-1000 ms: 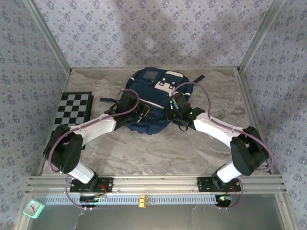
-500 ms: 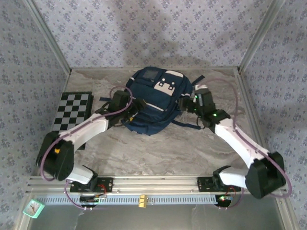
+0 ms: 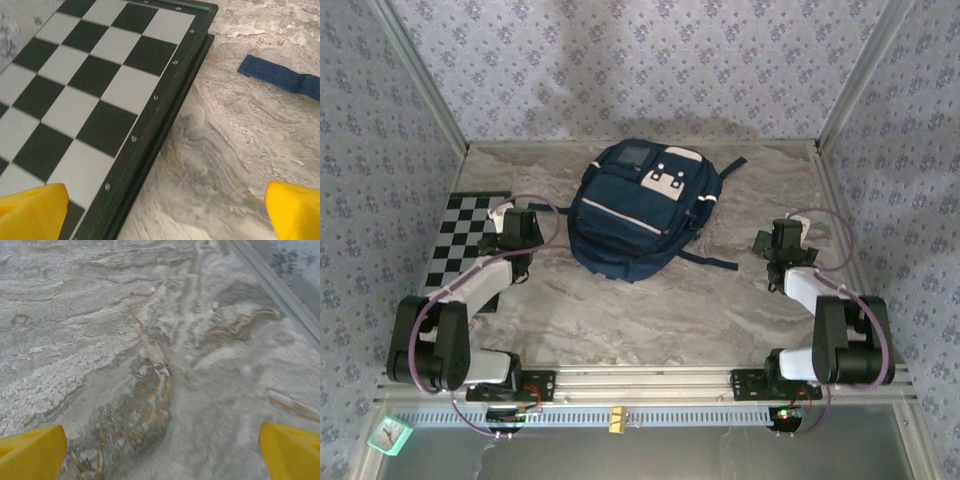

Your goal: Pack the student bag

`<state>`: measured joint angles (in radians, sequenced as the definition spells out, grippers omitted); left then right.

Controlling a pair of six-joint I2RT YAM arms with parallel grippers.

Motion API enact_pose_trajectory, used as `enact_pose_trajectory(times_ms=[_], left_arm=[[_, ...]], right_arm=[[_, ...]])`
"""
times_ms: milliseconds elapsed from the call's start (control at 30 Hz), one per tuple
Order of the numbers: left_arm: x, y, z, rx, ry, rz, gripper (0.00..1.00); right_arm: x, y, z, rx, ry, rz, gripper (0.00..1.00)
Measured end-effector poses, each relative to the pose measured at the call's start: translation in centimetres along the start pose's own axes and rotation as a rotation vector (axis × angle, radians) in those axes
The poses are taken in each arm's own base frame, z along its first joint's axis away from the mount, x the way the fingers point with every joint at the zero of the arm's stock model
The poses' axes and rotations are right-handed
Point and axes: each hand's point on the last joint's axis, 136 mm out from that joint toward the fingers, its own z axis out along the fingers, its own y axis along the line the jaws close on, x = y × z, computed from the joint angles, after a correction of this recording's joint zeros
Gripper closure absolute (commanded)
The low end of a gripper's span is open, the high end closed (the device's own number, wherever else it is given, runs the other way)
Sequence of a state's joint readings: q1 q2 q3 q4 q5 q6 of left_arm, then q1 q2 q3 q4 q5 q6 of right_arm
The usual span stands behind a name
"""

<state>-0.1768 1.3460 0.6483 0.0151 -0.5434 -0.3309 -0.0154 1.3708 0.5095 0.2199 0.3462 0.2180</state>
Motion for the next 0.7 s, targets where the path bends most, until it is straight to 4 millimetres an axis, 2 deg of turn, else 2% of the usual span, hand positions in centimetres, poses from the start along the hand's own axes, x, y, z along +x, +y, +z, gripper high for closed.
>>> enact_pose_trajectory(times_ms=[67, 167, 233, 300, 433, 533, 700], left_arm=[[-0.6, -0.3, 0.4, 0.017, -0.060, 0.044, 0.00], [-1.2, -0.6, 1.2, 0.033, -0.120, 0.091, 0.00], [-0.9, -0.7, 1.9, 0.061, -0.156, 0.107, 0.00], [0.2, -0.9, 2.1, 0.106, -0.165, 0.135, 0.00], [2.1, -1.4, 2.5, 0.215, -0.199, 0.152, 0.00], [2.9, -1.6, 3.7, 0.237, -0.187, 0.152, 0.00], [0.4, -1.3, 4.0, 0.283, -0.232, 0.092, 0.00]], right_arm=[[-0.3, 1.1, 0.7, -0.048, -0.018, -0.035, 0.00], [-1.7, 3.0, 0.8, -0.130, -0.087, -0.096, 0.00], [-2.8, 4.2, 0.6, -0.188, -0.154, -0.122, 0.00], [-3.0, 4.9, 0.4, -0.235, -0.211, -0.141, 0.00], [-0.1, 5.3, 1.1, -0.277, -0.187, -0.177, 0.00], [-0.5, 5.0, 1.2, -0.286, -0.202, -0.165, 0.00], [-1.3, 5.4, 0.9, -0.300, -0.236, -0.164, 0.00]])
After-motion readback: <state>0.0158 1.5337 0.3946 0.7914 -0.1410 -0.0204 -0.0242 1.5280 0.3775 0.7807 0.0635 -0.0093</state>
